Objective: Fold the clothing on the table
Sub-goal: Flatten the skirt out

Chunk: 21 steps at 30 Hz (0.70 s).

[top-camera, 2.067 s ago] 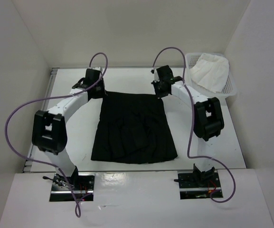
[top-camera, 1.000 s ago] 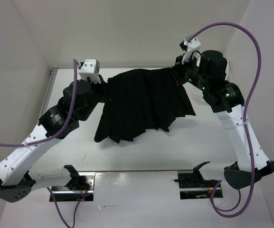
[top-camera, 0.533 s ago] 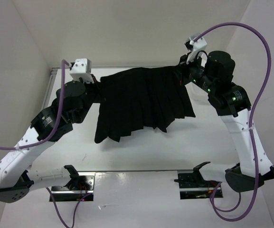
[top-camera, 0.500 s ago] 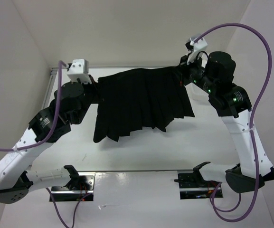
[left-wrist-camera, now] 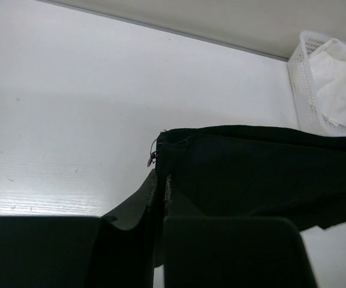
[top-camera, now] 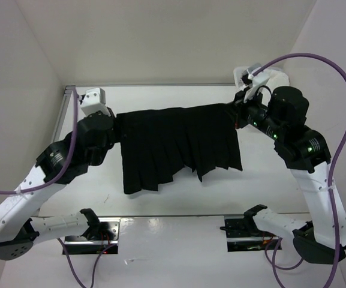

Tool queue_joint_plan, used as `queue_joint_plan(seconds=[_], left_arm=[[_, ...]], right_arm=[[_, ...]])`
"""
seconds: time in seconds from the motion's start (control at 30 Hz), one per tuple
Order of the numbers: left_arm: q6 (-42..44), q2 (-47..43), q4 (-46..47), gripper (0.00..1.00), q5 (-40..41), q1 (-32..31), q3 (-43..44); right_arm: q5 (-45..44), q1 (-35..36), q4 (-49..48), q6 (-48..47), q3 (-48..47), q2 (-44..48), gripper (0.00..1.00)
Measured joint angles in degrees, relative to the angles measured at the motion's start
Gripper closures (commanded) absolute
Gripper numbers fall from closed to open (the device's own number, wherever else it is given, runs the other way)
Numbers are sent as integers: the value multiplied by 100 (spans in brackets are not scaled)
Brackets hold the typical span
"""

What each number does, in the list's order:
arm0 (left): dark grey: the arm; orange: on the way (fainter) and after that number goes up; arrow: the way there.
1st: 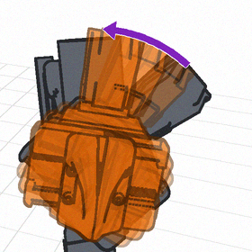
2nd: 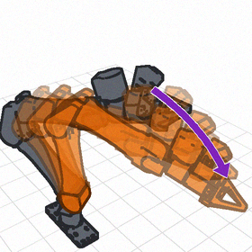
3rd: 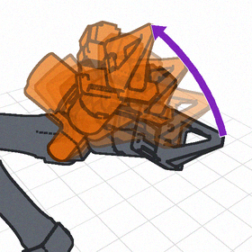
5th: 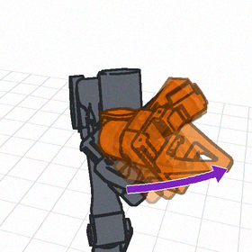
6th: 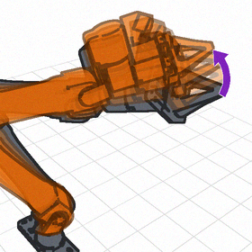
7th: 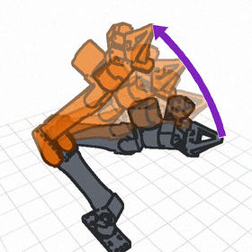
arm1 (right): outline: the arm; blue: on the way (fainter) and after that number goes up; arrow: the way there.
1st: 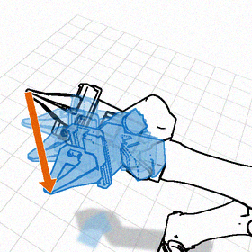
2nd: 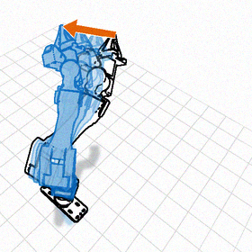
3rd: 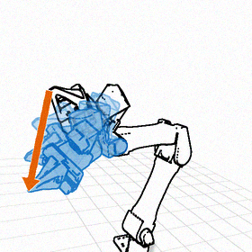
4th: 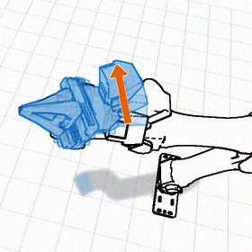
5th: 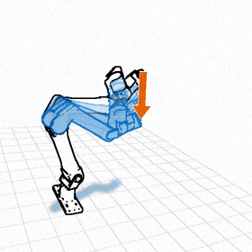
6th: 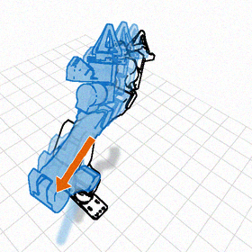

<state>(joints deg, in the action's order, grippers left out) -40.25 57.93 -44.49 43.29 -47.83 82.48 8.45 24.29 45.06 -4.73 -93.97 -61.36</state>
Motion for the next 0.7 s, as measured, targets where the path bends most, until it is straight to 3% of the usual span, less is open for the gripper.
queue_joint_plan(seconds=[0.13,0.3,0.5,0.7], left_arm=[[-68,656,-48,100,339,7,157],[-52,1528,-44,100,466,136,125],[105,1563,76,100,444,723,225],[339,1484,302,100,435,789,492]], right_arm=[[-92,-4,-96,-9,365,-103,100],[-391,-7,-496,-4,826,-890,100],[-769,-7,-828,-15,1045,-1766,100],[-789,9,-927,-4,752,-1849,100]])
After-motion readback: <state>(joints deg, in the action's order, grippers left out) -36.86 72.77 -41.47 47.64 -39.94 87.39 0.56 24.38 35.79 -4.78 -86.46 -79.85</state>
